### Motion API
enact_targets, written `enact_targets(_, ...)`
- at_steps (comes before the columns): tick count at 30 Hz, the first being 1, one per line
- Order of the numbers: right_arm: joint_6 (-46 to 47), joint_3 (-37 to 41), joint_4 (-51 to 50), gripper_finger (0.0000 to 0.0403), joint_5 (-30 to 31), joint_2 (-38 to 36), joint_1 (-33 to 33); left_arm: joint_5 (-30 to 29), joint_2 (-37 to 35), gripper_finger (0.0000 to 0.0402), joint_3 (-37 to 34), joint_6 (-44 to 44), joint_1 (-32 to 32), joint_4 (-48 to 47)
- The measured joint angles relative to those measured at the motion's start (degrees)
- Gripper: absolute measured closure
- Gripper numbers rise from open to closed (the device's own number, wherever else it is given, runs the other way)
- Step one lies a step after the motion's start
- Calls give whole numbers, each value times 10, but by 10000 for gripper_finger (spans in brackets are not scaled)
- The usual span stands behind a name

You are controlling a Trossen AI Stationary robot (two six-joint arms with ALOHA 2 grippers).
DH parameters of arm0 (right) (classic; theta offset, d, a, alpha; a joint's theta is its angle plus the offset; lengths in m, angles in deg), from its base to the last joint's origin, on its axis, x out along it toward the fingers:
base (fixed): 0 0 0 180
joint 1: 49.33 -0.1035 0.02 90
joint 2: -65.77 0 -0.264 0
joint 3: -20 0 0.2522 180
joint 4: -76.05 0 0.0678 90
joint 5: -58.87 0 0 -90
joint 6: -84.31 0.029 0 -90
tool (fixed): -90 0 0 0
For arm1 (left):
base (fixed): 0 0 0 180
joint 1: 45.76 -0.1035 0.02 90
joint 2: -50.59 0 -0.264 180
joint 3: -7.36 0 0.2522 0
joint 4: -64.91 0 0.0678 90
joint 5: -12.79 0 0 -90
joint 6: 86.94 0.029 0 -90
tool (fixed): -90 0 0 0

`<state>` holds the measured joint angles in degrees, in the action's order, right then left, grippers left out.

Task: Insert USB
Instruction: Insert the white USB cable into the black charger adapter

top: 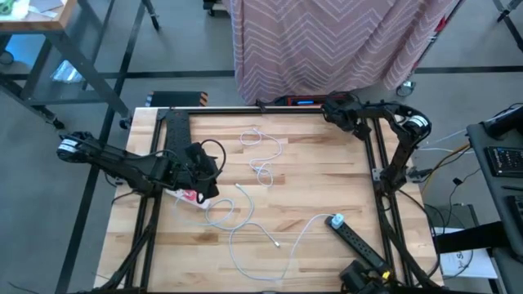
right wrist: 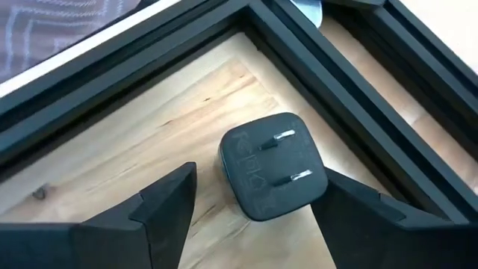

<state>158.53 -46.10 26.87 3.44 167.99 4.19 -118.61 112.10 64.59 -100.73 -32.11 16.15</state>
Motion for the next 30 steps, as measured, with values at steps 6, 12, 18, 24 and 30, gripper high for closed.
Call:
enact_targets(6, -12, 0, 1, 170, 4, 0, 0, 0, 0, 204, 0, -2, 0, 0)
enact_targets(12, 29, -7, 11, 176, 19, 0, 5, 0, 0, 208, 0, -2, 0, -1)
enact_targets(18, 34, -12, 20, 187, 24, 6, 10, 0, 0, 204, 0, -4, 0, -1)
enact_targets(24, -11, -22, 39, 202, -5, 29, 12, 1, 0, 196, -1, -4, 0, -1)
enact_targets(30, -51, -39, 46, 202, -31, 29, -3, 1, 0, 190, -1, -1, 0, 5)
